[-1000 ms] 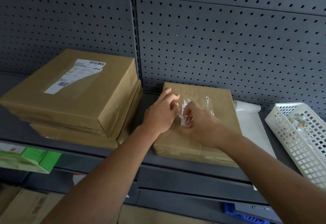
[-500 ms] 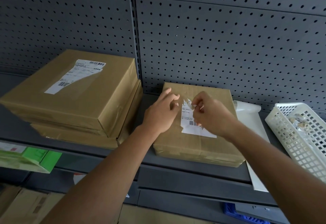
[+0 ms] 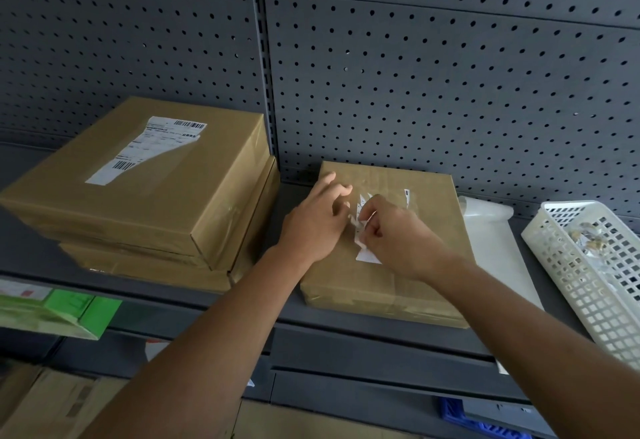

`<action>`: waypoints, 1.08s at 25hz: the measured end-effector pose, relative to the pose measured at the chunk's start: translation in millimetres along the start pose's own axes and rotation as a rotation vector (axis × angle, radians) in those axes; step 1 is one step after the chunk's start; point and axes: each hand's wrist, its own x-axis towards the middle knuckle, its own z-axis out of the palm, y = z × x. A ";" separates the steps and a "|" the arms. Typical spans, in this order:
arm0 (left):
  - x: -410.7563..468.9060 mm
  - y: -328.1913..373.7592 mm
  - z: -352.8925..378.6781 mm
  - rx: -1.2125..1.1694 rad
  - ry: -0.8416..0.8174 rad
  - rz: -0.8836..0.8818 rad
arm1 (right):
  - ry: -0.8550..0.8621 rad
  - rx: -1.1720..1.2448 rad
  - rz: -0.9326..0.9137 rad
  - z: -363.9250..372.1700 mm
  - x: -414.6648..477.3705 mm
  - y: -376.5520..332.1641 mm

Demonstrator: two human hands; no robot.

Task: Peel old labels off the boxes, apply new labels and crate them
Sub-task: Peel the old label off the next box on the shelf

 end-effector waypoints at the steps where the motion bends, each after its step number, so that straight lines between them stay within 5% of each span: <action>1: -0.4 0.3 -0.1 -0.003 0.001 -0.003 | 0.006 0.004 0.010 -4.3 2.2 2.3; 9: 0.0 -1.5 0.3 0.008 0.008 -0.030 | 0.456 0.160 0.058 -75.7 30.5 2.8; 18: 0.0 1.9 -0.5 -0.004 -0.006 -0.013 | 0.094 -0.108 -0.106 -8.2 15.6 13.8; 27: -1.2 2.8 -1.6 -0.003 -0.004 -0.015 | 0.249 -0.021 -0.017 -18.7 37.8 26.3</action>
